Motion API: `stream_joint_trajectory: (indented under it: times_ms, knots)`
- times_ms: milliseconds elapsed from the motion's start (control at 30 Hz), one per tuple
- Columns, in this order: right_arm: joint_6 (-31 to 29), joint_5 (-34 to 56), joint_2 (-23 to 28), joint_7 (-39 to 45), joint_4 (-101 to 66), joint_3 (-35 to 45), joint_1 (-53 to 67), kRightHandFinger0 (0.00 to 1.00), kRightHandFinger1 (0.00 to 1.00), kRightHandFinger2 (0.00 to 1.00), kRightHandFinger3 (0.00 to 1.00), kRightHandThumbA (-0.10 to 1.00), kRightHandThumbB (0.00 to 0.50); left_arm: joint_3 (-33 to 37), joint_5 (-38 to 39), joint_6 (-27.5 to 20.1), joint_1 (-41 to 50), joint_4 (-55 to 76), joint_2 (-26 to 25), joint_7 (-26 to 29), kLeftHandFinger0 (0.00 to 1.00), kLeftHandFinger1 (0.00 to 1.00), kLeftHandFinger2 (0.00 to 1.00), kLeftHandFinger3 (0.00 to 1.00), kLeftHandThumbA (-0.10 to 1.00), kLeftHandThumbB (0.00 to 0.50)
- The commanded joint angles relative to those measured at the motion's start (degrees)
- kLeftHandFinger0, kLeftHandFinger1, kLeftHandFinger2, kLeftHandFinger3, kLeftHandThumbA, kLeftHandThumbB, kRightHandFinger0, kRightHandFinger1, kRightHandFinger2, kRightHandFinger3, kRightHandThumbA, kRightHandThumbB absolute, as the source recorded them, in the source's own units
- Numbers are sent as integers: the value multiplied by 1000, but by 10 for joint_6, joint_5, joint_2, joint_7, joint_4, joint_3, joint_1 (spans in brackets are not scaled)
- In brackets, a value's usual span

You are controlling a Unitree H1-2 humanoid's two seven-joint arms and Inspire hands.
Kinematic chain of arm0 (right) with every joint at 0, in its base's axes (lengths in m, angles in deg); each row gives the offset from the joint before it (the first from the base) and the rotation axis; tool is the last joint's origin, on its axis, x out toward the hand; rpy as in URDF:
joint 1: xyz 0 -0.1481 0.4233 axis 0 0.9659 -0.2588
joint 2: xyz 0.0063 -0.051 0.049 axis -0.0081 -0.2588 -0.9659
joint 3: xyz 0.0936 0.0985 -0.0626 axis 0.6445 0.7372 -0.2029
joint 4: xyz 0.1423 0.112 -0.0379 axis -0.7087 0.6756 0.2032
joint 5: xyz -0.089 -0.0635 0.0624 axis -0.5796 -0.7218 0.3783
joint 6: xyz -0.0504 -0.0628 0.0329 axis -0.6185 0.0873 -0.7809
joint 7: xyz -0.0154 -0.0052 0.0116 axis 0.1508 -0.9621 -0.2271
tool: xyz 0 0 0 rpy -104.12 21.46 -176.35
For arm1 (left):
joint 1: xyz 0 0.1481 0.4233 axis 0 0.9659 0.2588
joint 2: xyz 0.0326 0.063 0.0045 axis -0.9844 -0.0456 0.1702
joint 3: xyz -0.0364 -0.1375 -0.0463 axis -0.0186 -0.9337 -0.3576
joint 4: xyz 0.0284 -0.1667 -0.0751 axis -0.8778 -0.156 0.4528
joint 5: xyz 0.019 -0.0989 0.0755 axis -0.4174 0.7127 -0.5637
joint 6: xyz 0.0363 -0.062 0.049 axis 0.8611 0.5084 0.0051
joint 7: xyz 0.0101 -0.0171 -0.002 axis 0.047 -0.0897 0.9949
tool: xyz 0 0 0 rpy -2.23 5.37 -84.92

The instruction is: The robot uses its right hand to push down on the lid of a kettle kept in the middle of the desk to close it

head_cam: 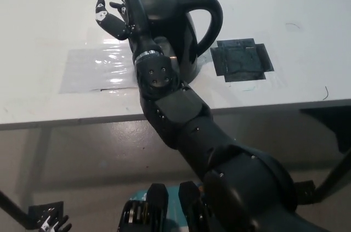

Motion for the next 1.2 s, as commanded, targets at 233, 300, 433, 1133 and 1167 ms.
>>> stream_joint_trajectory:
  times_ms: [233, 300, 433, 1133, 1167]
  knots:
    - [-26, 31, 13, 43, -42, 15, 2, 975, 1000, 1000, 1000, 322, 81, -14, 9, -10, 16, 12, -7, -7, 1000, 1000, 1000, 1000, 255, 279]
    - [-33, 27, 9, 46, -82, 9, 8, 969, 1000, 1000, 1000, 308, 71, -15, 11, -13, 17, 9, -7, -10, 1000, 1000, 1000, 1000, 253, 273]
    - [-18, 10, -3, 88, -336, -37, 75, 956, 1000, 1000, 1000, 383, 144, -18, 16, -10, 23, 13, -7, -10, 1000, 1000, 1000, 1000, 247, 262]
    - [270, 52, 169, 208, -1035, -127, 377, 960, 1000, 1000, 1000, 308, 53, -44, 31, -9, 11, 19, -25, -6, 1000, 1000, 1000, 1000, 218, 259]
    - [265, 58, 178, 203, -1043, -120, 405, 955, 1000, 1000, 1000, 286, 57, -44, 27, -14, 9, 17, -29, -8, 1000, 1000, 1000, 1000, 229, 252]
